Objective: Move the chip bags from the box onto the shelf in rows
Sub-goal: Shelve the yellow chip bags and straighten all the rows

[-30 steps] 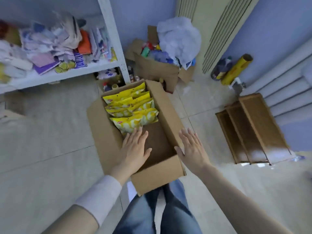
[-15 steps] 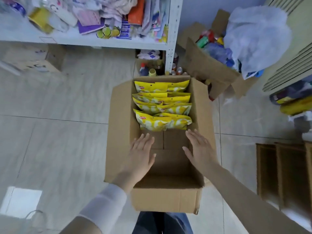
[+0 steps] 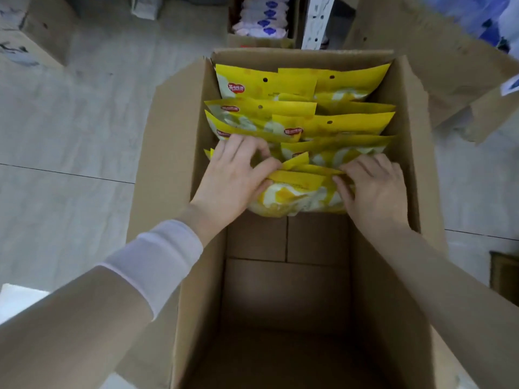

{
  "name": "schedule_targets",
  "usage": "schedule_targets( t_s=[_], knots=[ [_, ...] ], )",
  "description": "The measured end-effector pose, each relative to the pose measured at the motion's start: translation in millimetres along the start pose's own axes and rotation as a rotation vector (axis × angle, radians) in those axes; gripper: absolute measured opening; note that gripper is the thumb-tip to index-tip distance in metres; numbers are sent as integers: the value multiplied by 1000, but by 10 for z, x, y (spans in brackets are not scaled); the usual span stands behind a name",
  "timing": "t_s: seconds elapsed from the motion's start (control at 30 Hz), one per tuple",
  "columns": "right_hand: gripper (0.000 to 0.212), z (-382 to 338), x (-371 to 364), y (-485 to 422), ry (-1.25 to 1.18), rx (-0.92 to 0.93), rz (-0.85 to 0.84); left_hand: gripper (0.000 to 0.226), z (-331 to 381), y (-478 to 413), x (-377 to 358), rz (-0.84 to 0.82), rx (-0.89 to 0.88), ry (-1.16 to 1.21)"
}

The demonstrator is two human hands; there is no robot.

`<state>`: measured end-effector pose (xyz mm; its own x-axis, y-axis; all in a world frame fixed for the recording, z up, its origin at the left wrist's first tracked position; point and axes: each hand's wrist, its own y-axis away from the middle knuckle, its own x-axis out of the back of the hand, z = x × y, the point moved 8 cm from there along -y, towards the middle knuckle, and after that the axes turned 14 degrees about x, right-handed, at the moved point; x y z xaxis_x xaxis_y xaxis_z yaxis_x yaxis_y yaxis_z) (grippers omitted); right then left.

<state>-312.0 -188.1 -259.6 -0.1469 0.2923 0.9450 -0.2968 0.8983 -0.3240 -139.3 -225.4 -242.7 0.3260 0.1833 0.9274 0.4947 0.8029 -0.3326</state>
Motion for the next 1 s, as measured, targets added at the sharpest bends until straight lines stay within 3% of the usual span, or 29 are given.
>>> schedule_targets(
  t_s=[0.1,0.23,0.3,0.53,0.63,0.73,0.9,1.0],
  knots=[
    [24,44,6,-91,-1,1,-2,24,44,-1,40,107,-104,-36],
    [25,58,-36,-167,17,30,-24,10,128,63,-81,13,-231,-92],
    [25,76,-56,-188,29,32,-32,2,125,55,-118,-10,-201,-133],
    [20,168,-156,-319,78,15,-31,17,-50,-190,-316,-51,42,-236],
    [13,173,-229,-393,67,7,-38,33,-123,-334,-452,-123,57,-277],
    [16,188,-256,-427,39,1,-16,32,-149,-397,-497,-151,23,-297],
    [29,131,-235,-368,-18,97,-24,23,-69,-315,-470,-255,-159,-114],
    [30,29,-196,-324,-48,205,-63,29,-91,-211,-424,-376,-120,31]
  ],
)
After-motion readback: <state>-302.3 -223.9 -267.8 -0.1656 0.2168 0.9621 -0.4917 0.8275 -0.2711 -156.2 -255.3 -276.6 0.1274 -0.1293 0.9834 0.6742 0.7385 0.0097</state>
